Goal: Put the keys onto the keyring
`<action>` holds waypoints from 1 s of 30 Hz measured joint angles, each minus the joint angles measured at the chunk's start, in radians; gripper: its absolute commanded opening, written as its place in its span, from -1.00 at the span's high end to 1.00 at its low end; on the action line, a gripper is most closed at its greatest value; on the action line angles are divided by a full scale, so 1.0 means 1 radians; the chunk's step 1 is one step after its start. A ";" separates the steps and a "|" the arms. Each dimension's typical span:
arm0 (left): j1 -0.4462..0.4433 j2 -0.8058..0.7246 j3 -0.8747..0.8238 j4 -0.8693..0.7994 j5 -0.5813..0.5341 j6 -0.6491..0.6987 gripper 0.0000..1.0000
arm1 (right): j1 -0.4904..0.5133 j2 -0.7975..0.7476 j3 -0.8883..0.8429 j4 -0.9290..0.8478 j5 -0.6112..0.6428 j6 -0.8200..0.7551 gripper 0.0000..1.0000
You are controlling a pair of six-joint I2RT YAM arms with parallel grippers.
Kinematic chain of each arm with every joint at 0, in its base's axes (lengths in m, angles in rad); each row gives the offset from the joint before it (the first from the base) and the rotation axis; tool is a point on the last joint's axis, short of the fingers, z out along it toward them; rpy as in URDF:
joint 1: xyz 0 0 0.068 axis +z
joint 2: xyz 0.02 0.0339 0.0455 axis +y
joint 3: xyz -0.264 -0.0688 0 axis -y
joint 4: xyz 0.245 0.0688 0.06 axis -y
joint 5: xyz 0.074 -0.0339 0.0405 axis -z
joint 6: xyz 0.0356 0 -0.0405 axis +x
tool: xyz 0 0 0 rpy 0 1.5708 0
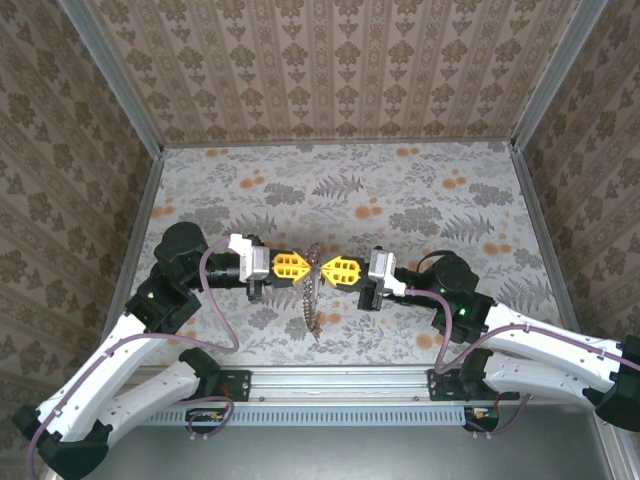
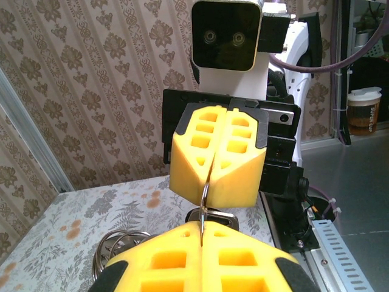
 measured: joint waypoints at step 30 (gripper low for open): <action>-0.002 0.000 0.000 0.000 0.003 0.000 1.00 | 0.013 -0.014 0.000 0.001 0.000 0.000 1.00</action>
